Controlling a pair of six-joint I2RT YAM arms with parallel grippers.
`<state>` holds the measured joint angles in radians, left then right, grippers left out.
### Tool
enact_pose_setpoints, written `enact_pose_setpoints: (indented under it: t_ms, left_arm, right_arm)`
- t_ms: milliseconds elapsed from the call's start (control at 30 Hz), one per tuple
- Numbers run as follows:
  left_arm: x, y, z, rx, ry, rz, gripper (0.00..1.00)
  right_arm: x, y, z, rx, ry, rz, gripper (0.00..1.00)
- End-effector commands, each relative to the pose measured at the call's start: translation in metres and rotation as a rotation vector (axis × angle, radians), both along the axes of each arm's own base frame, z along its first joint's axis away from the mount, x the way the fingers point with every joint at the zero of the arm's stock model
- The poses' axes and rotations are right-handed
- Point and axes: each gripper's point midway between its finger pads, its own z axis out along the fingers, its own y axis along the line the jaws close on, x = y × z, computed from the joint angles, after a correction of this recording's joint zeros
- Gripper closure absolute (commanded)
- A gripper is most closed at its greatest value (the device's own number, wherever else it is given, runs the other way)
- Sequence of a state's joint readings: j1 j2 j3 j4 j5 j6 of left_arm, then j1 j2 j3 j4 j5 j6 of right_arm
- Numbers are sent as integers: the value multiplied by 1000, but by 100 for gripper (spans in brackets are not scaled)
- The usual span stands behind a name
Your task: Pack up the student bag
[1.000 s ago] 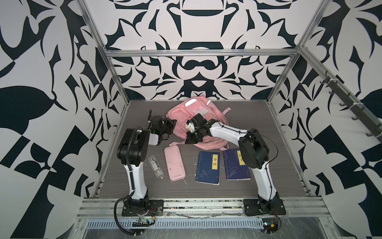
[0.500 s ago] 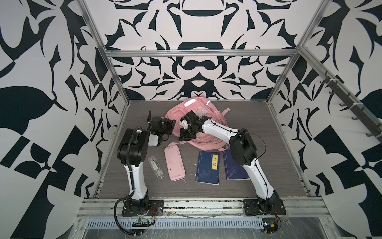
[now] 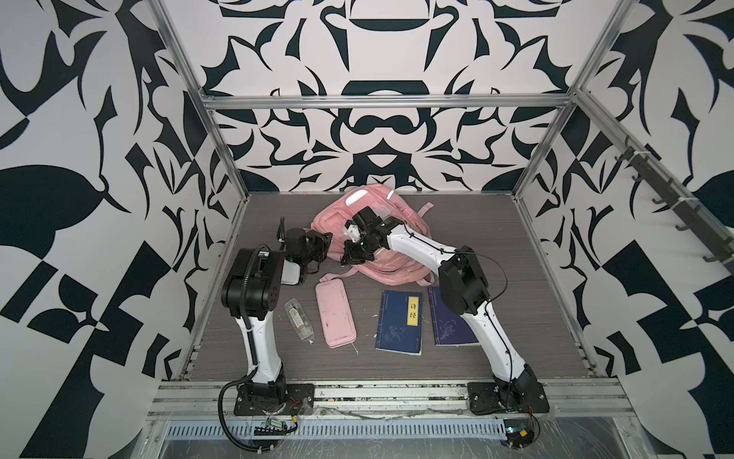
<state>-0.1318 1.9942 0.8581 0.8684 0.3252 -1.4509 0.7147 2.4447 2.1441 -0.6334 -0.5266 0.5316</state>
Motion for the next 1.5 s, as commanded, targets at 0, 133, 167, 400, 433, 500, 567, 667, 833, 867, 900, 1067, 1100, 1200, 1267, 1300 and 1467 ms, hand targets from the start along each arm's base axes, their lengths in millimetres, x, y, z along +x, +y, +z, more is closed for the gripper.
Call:
enact_pose_setpoints:
  t_ms: [0, 133, 167, 400, 433, 500, 567, 667, 833, 867, 900, 1067, 1100, 1200, 1267, 1300, 1467]
  left_arm:
    - [-4, -3, 18, -34, -35, -16, 100]
    - [-6, 1, 18, -21, -37, -13, 100]
    - [-6, 1, 18, -20, -37, -15, 100]
    - [-4, 4, 20, 6, -41, -17, 100]
    - [-4, 4, 20, 9, -40, -16, 100]
    - [-4, 4, 21, 12, -43, -19, 100]
    - [-4, 5, 21, 14, -44, -19, 100]
    - [-3, 7, 24, 26, -49, -23, 100]
    - [-2, 10, 31, 77, -63, -32, 99]
    - [-1, 10, 35, 90, -74, -36, 98]
    - [-1, 9, 38, 104, -84, -45, 96]
    - [-3, 8, 48, 150, -102, -74, 79]
    - [-4, 8, 51, 164, -107, -81, 71]
    - [-7, 8, 60, 212, -116, -98, 47]
    - [-9, 8, 67, 239, -126, -108, 36]
    - [-10, 8, 70, 254, -127, -112, 32]
    - [-19, 3, 82, 325, -119, -155, 17]
  right_arm:
    - [23, 13, 42, 94, -135, -4, 100]
    - [30, -6, 37, 56, -147, -28, 100]
    - [29, -8, 37, 51, -146, -25, 100]
    - [4, -22, 23, 17, -128, 11, 64]
    - [0, -26, 23, 16, -130, 13, 60]
    - [-8, -35, 24, 0, -135, 15, 54]
    - [-19, -46, 30, -16, -140, 16, 50]
    - [-35, -64, 39, -25, -168, 8, 47]
    - [-58, -104, 46, -95, -216, -16, 45]
    - [-61, -110, 46, -105, -224, -21, 46]
    - [-64, -118, 46, -118, -230, -30, 46]
    - [-78, -152, 48, -151, -257, -79, 46]
    - [-80, -159, 49, -150, -258, -96, 46]
    - [-84, -182, 51, -141, -258, -151, 46]
    - [-85, -194, 53, -135, -256, -183, 46]
    - [-85, -201, 54, -132, -256, -200, 46]
    - [-88, -225, 62, -137, -261, -258, 44]
